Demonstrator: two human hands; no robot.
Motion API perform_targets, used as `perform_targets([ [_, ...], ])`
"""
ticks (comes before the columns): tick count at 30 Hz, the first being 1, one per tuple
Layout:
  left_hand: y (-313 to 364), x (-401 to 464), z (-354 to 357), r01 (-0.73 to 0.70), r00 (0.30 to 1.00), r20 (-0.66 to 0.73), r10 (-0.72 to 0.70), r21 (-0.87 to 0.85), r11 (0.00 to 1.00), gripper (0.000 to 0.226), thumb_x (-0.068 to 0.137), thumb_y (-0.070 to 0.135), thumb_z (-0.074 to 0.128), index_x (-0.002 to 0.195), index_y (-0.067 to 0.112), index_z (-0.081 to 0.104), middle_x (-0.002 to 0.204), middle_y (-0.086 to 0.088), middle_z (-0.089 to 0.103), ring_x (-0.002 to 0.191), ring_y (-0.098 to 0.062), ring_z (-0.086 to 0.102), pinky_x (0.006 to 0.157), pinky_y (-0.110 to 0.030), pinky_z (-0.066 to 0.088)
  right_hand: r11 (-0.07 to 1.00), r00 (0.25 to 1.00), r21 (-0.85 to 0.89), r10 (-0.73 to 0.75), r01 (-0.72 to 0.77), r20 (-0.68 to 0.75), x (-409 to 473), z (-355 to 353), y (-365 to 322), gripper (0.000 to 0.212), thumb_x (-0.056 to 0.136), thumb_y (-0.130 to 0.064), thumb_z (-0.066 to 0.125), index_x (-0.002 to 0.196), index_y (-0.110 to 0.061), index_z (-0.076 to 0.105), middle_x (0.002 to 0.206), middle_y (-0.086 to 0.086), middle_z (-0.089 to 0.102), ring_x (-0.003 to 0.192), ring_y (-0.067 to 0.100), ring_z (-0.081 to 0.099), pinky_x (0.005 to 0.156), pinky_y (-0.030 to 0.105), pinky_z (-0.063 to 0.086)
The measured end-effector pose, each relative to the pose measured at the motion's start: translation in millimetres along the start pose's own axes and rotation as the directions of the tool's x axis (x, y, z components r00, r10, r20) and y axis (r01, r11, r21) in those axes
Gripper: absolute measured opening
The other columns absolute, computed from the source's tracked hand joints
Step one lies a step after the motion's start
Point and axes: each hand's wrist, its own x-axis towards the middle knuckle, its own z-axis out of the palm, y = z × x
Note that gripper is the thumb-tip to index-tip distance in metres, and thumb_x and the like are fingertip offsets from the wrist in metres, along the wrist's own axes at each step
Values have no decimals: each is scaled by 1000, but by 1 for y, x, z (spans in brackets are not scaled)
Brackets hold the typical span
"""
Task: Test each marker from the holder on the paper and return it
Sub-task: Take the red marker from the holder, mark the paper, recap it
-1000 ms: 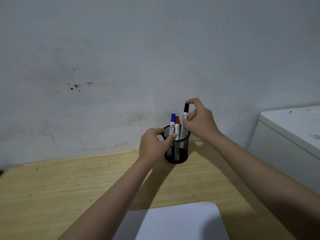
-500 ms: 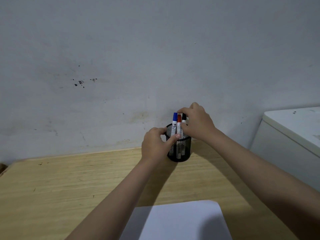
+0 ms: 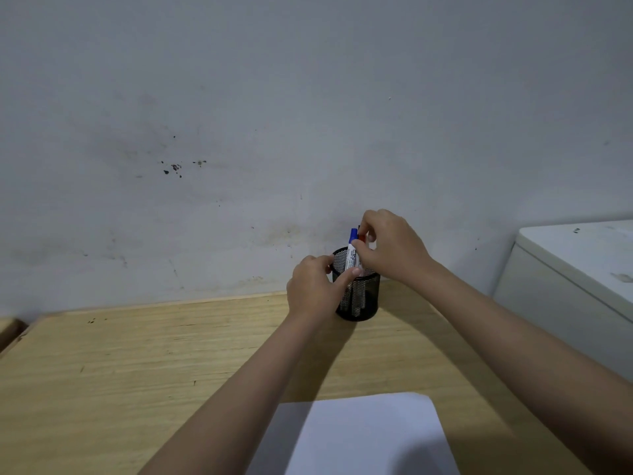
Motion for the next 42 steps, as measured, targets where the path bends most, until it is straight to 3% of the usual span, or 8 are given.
perform_targets([
  [6, 3, -12, -1, 45, 999, 26, -43, -77, 996, 53, 81, 52, 59, 119, 15, 59, 106, -8, 58, 99, -23, 57, 83, -40, 51, 986, 994, 165, 30, -12, -109, -15, -23, -10, 10, 75, -6, 61, 84, -9, 66, 68, 9, 64, 62, 21, 59, 65, 37, 54],
  [11, 20, -51, -26, -1, 998, -61, -28, -434, 901, 28, 87, 28, 60, 114, 18, 59, 93, 1, 64, 84, -7, 61, 66, -8, 45, 958, 911, 276, 40, 82, -411, -47, -60, -24, 6, 77, -5, 66, 81, -10, 66, 76, 7, 65, 63, 12, 62, 60, 23, 54],
  [13, 31, -68, -39, -37, 998, -62, 1, -593, 804, 22, 89, 23, 59, 110, 28, 58, 95, -2, 67, 84, -12, 67, 67, -8, 47, 912, 876, 402, 127, 81, -466, -69, -70, -34, 9, 78, -5, 68, 79, -13, 65, 75, 4, 66, 65, 10, 64, 60, 17, 54],
  [20, 64, -115, -76, -120, 993, -89, 83, -804, 582, 18, 89, 10, 59, 103, 20, 65, 93, -7, 70, 84, -15, 70, 72, -19, 52, 657, 891, 744, 260, 120, -373, -145, -57, -77, 23, 70, 12, 73, 66, -9, 64, 73, -2, 69, 72, 2, 68, 68, 11, 51],
  [26, 65, -132, -108, -205, 971, -233, 53, -698, 687, 17, 79, -1, 68, 89, 13, 67, 81, -3, 69, 71, -4, 64, 67, -19, 50, 712, 945, 684, 89, 161, -316, -164, -54, -100, 17, 74, 1, 75, 78, -16, 74, 83, 0, 72, 84, 10, 69, 71, 23, 57],
  [31, 54, -145, -129, -310, 923, -322, 209, -305, 900, 17, 79, 12, 67, 84, 28, 68, 72, 15, 69, 86, -9, 62, 75, -13, 43, 636, 928, 767, 230, 85, -294, -157, -61, -122, 14, 81, -7, 70, 83, -20, 73, 83, 2, 71, 72, 5, 66, 67, 22, 54],
  [36, 47, -150, -137, -535, 820, -218, 529, 35, 844, 17, 73, 5, 59, 85, 15, 65, 77, 1, 68, 73, -17, 63, 69, -38, 53, 556, 928, 831, 316, -11, -199, -151, -58, -142, 12, 81, -15, 70, 90, -8, 74, 78, -2, 73, 68, 4, 65, 67, 17, 52],
  [42, 38, -162, -139, -502, 849, -188, 493, 4, 865, 12, 75, 11, 62, 86, 14, 60, 75, 7, 68, 73, -13, 65, 71, -40, 53, 514, 910, 854, 388, -82, -147, -149, -51, -144, 18, 83, -18, 69, 74, -2, 70, 51, -11, 59, 50, 5, 50, 55, 19, 46],
])
